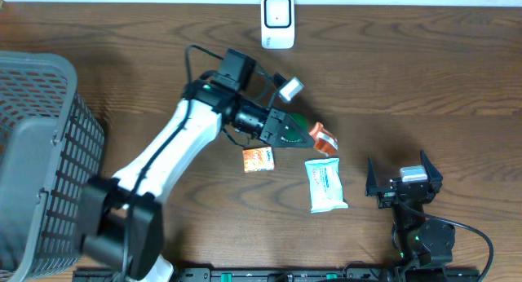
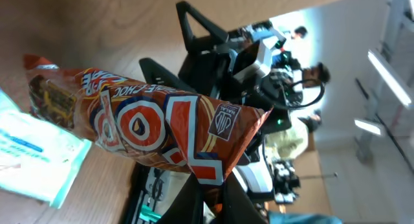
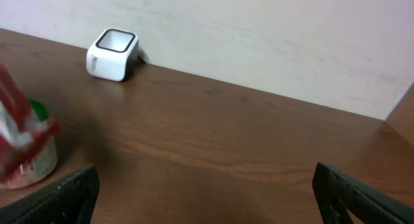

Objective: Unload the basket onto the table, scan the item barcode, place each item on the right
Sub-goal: 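Carry the Top bar right and set it down near the right gripper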

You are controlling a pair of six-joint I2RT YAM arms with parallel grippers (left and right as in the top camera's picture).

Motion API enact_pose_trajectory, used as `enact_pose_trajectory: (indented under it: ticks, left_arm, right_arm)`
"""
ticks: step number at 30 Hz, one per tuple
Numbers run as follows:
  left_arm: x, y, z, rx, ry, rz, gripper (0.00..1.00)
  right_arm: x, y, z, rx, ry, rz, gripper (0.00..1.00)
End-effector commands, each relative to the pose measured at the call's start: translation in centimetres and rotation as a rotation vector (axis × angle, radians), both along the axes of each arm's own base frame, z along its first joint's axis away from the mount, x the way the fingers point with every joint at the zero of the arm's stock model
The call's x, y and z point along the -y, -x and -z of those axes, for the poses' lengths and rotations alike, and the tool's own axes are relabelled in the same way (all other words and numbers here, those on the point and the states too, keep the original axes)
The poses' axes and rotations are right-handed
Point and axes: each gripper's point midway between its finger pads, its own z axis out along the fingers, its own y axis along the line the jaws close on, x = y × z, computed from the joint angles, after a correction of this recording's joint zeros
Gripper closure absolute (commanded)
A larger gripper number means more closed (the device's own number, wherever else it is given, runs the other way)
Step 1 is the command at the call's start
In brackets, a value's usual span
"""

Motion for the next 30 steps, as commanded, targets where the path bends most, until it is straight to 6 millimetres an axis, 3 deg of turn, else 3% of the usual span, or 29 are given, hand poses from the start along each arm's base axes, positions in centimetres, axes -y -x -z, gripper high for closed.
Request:
enact_pose_trajectory:
  ticks: [1, 9, 14, 20, 23, 30]
  left_arm:
    - [1.3, 1.1, 1.3, -0.007, 0.066, 0.078, 0.93]
    - [4.4, 2.3, 6.2, -0.036, 0.048, 0.167, 0.93]
    - [4.6, 2.0, 10.2, -0.111, -0.040, 0.157, 0.93]
    - [4.1, 1.4, 13.9, -0.154, -0.275, 0.082, 0.73]
    - [4.0, 1.2, 14.8, -0.152, -0.338, 0.060, 0.72]
    - [3.8, 1.3, 14.7, -0.142, -0.388, 0.043, 0.68]
  right_arm:
    - [-0.1, 0.0, 0.0, -0.001, -0.015, -0.003, 0.01]
    - [-0.1, 0.0, 0.0, -0.001, -0.015, -0.003, 0.01]
    - [-0.1, 0.0, 0.0, -0.001, -0.015, -0.003, 0.01]
    - [-0.1, 0.0, 0.0, -0.001, -0.015, -0.003, 0.01]
    - [-0.1, 0.0, 0.0, -0.001, -0.015, -0.003, 0.01]
    - [-0.1, 0.0, 0.0, -0.001, -0.015, -0.003, 0.01]
